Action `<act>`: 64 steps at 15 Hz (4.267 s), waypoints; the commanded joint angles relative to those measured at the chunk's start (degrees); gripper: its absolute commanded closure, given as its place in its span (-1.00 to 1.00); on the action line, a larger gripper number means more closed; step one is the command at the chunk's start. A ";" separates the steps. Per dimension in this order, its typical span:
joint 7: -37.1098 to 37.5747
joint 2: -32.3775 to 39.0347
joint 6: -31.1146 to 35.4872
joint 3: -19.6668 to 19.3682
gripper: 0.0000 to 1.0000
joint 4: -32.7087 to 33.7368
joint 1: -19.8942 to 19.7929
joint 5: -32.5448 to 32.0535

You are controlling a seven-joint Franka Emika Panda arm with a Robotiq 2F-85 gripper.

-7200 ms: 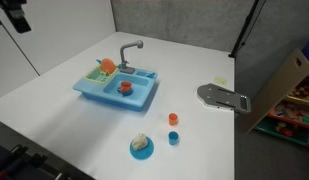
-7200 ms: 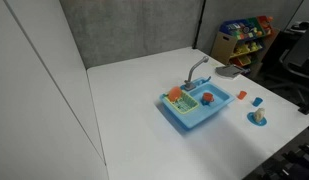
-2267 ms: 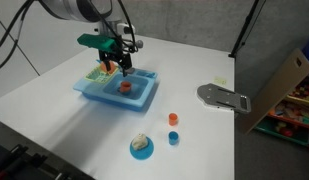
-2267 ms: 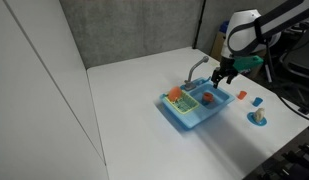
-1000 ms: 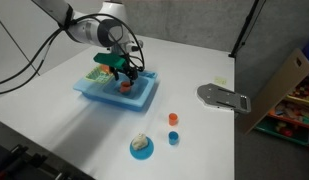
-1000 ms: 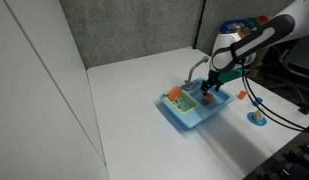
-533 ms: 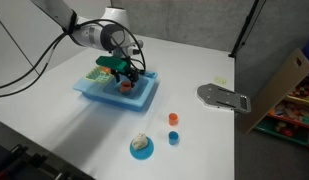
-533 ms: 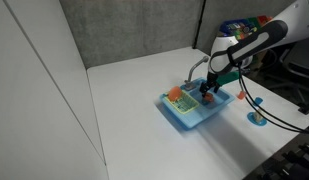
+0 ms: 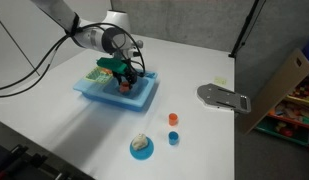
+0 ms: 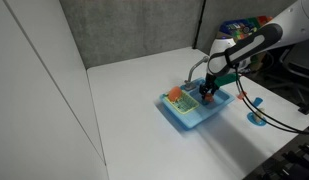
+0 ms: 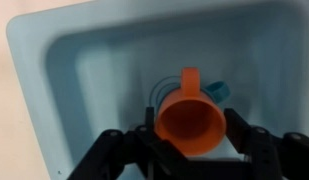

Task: Remove the orange cup from the blue cup inside the sink and put it on the sinks worktop in front of the dishes drying rack

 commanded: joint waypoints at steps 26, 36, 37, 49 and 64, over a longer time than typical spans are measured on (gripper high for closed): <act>-3.62 -24.78 -4.37 2.23 0.33 -22.11 2.51 0.08; -4.25 -26.91 7.07 4.64 0.33 -29.25 6.24 -1.52; -4.87 -27.08 7.67 4.91 0.33 -29.53 6.32 -1.55; -9.95 -25.74 7.25 6.69 0.33 -27.79 6.03 -1.47; -32.10 -23.38 11.93 12.56 0.33 -28.27 4.78 -2.82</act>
